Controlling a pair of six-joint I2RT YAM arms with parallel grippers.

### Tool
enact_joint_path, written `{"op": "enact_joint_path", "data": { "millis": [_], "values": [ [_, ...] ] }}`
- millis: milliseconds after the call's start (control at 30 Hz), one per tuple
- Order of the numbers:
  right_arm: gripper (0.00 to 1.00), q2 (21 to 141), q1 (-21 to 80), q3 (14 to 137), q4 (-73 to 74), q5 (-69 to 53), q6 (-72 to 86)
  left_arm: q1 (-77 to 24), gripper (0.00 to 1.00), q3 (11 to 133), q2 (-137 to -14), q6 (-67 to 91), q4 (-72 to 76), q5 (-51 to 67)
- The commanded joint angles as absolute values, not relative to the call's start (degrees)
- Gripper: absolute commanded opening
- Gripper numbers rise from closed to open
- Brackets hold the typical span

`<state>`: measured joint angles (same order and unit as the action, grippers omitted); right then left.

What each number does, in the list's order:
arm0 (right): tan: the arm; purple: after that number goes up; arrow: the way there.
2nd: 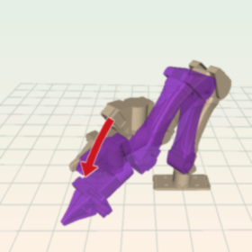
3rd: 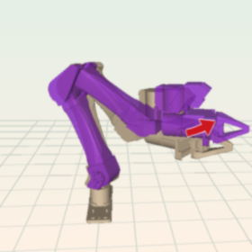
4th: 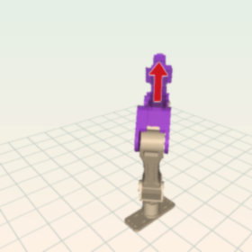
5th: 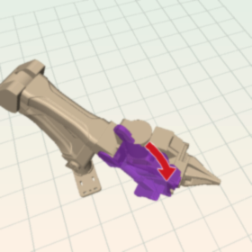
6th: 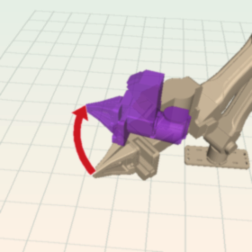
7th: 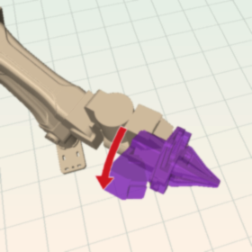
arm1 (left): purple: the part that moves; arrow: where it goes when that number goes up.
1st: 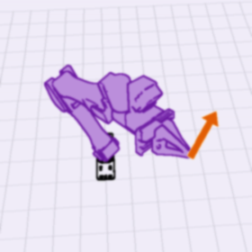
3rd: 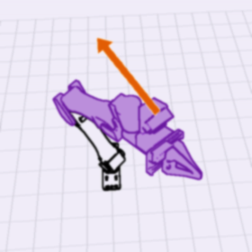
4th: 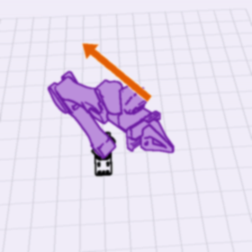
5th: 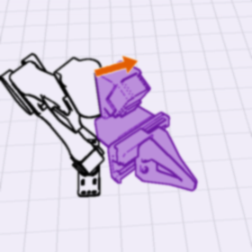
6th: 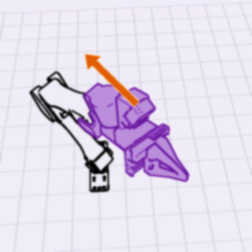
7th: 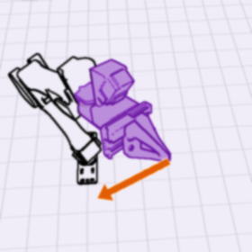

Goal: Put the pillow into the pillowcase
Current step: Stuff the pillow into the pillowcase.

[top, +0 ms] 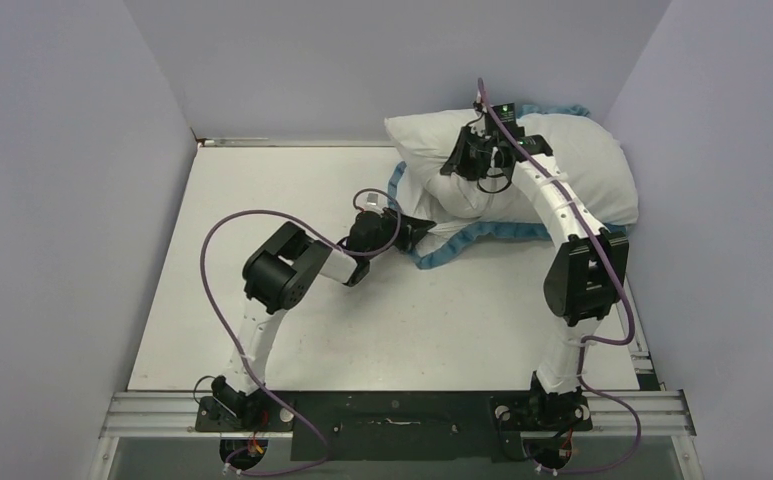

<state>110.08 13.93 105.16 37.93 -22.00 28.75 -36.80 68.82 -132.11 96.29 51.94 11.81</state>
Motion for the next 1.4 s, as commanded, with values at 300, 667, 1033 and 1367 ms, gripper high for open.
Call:
{"op": "enact_joint_path", "data": {
  "millis": [300, 667, 1033, 1367],
  "values": [
    [0.05, 105.6, 10.5, 101.5, 34.0, -20.0, 28.3, -37.4, 0.0, 60.2, -113.7, 68.1, 57.6, 24.0],
    [0.05, 106.0, 5.7, 103.8, 32.0, -27.9, 34.6, -38.9, 0.58, 71.9, -107.9, 7.4, 11.6, 33.6],
    [0.05, 105.3, 4.7, 103.4, 31.8, -31.2, 37.4, -39.2, 0.87, 78.2, -114.4, -13.5, 17.7, 42.1],
    [0.05, 104.9, 3.6, 103.5, 31.1, -34.5, 40.4, -41.5, 0.97, 101.9, -131.4, -10.2, 14.7, 38.4]
  ]
}}
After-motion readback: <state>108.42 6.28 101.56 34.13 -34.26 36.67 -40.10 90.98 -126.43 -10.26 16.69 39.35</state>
